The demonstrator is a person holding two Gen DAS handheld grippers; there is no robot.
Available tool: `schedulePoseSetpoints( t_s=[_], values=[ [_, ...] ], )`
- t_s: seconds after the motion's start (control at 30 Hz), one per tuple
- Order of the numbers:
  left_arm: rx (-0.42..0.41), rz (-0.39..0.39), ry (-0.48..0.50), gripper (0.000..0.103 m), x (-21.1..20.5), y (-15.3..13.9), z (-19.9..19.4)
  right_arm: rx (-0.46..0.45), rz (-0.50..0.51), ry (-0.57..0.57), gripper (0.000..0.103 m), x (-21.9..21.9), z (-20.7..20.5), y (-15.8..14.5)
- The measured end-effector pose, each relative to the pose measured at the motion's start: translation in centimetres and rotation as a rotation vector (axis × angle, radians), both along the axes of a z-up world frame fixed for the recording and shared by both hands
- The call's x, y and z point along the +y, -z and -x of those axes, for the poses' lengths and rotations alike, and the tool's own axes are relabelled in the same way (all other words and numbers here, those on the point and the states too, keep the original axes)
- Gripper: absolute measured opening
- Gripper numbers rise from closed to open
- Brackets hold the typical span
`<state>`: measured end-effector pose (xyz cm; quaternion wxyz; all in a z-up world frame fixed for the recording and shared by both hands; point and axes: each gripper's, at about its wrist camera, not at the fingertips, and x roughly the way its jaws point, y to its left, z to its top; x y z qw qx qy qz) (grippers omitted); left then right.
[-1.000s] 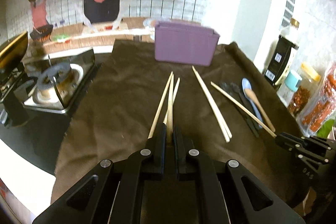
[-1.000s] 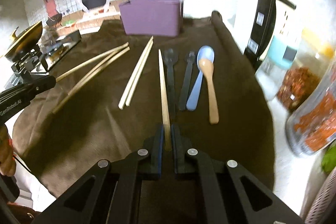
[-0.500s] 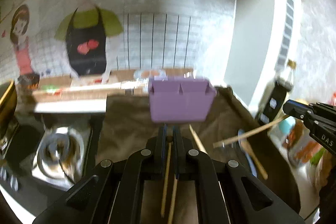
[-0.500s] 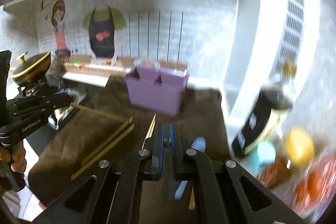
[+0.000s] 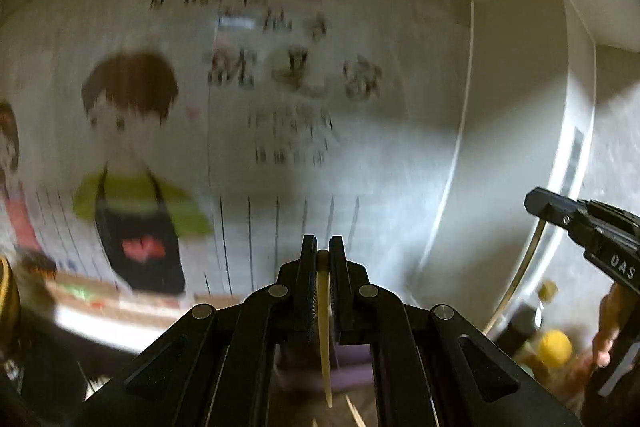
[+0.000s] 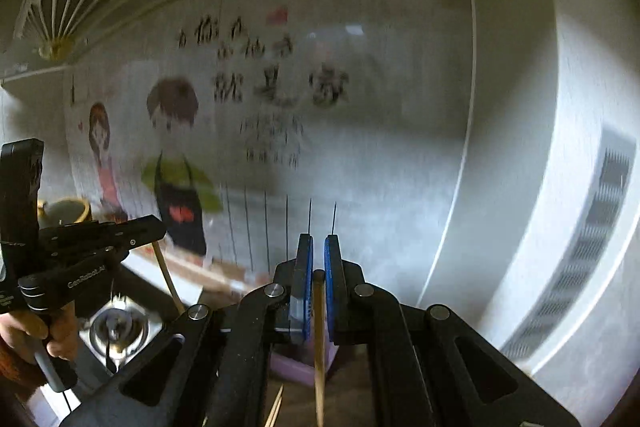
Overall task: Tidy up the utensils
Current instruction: 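Lift both chopsticks into the purple caddy and open both tools, then withdraw both tools from the caddy back over the cloth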
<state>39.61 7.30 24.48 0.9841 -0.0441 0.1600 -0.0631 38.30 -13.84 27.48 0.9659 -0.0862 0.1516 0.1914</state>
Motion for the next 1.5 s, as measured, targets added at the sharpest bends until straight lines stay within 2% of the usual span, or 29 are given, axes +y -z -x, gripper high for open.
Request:
schedulePoseSetpoints(
  t_s=[0.17,0.33,0.53,0.7,0.9,1.03,1.07,1.13,1.17,1.2,1.37,1.5],
  values=[
    [-0.038,0.008,-0.018,0.006,0.1,-0.9,-3.1,-0.030,-0.026,-0.014,0.005,1.1,-2.3,-0.4],
    [-0.040,-0.005,-0.038,0.006,-0.5,1.3,-5.9,-0.036,-0.045,-0.009,0.005,2.2,-5.5,2.3],
    [0.054,0.013,-0.056,0.006,-0.2,7.1,-9.8,0.063,-0.052,0.023,0.005,2.6,-10.4,8.4],
    [0.157,0.045,-0.068,0.006,0.6,11.3,-12.4,0.191,-0.054,0.025,0.005,2.2,-13.3,13.3],
    [0.238,0.047,-0.075,0.007,0.9,14.5,-13.8,0.253,-0.052,0.025,0.005,1.5,-13.9,16.0],
    [0.271,0.068,-0.052,0.008,0.9,15.0,-14.1,0.265,-0.020,0.047,0.007,1.7,-13.8,16.4],
    [0.268,0.068,-0.053,0.009,0.9,14.9,-14.0,0.271,-0.020,0.052,0.012,1.7,-13.8,16.5],
    [0.250,0.065,-0.059,0.012,1.0,14.2,-13.6,0.270,-0.028,0.045,0.028,1.5,-13.5,16.2],
    [0.234,0.062,-0.064,0.015,1.0,13.7,-13.1,0.252,-0.031,0.049,0.041,1.3,-13.0,15.9],
    [0.219,0.061,-0.068,0.019,1.0,13.1,-12.8,0.228,-0.031,0.061,0.048,1.2,-12.5,15.5],
    [0.156,0.082,-0.077,0.027,1.7,10.6,-9.4,0.169,-0.028,0.096,0.048,0.0,-10.0,13.9],
    [0.160,0.101,-0.075,0.027,2.0,10.4,-6.0,0.156,-0.016,0.123,0.049,-0.7,-7.3,13.9]
  ],
)
